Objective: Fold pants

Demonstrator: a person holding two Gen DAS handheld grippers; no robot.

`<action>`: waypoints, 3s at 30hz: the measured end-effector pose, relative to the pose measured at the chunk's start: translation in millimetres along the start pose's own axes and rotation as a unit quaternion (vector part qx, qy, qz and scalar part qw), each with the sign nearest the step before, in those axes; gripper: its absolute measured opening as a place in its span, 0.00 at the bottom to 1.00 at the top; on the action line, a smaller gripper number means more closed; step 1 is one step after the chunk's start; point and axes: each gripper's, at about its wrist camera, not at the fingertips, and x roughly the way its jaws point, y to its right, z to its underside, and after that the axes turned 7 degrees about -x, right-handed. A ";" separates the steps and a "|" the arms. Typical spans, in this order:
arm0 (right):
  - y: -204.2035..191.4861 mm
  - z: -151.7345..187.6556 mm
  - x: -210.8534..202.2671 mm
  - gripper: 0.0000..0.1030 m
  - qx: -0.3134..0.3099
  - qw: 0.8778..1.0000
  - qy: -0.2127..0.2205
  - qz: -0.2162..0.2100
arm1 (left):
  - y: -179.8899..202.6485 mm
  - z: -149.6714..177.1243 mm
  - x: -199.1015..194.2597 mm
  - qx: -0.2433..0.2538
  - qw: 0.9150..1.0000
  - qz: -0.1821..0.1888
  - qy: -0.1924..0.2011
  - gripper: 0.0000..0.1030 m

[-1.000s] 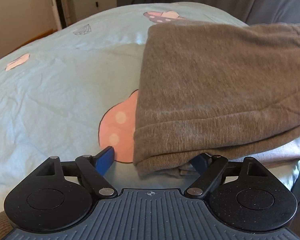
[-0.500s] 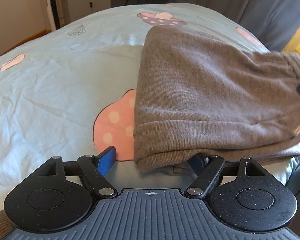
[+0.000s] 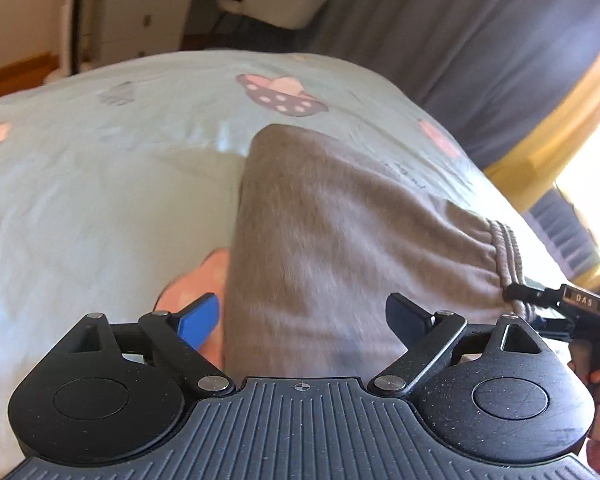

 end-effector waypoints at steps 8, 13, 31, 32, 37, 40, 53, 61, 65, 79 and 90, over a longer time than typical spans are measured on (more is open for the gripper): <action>30.6 -20.7 46.5 0.84 0.026 0.994 -0.072 -0.080 | -20.4 -40.6 86.4 -0.003 0.995 0.020 -0.101 0.91; 33.1 -32.7 73.2 0.72 0.020 0.990 -0.079 -0.114 | -8.2 -50.2 110.5 0.050 0.992 0.043 -0.106 0.91; -52.6 -80.2 32.4 0.50 -0.097 0.992 0.020 -0.072 | 40.1 -89.3 71.6 0.066 0.995 0.072 -0.003 0.34; -56.8 -86.6 30.3 0.50 -0.107 0.991 0.032 -0.068 | 45.0 -95.8 71.0 0.068 0.995 0.069 0.010 0.35; -59.2 -119.7 29.2 0.82 -0.132 0.988 0.077 0.019 | 59.3 -117.0 78.5 0.055 0.997 -0.008 0.049 0.60; -42.6 -116.5 27.8 0.91 -0.109 0.985 0.086 0.107 | 57.7 -97.2 70.5 0.080 0.995 -0.028 0.057 0.73; -26.9 -19.7 5.6 0.44 -0.023 0.991 0.108 0.080 | 48.6 -14.2 57.6 0.090 0.990 -0.100 0.050 0.73; -64.4 -37.8 16.3 0.34 -0.096 0.984 0.137 0.060 | 74.9 -27.6 57.1 0.085 0.988 -0.092 0.086 0.82; -66.0 -39.4 32.7 0.30 -0.131 0.981 0.117 0.078 | 71.8 -26.0 80.9 0.072 0.991 -0.103 0.049 0.83; -66.3 -27.6 56.6 0.12 -0.190 0.973 0.041 0.127 | 77.6 -12.7 94.6 0.094 0.986 -0.134 0.041 0.88; -63.5 -7.8 30.2 0.24 -0.186 0.974 0.033 0.127 | 67.1 11.6 69.2 0.090 0.987 -0.129 0.016 0.93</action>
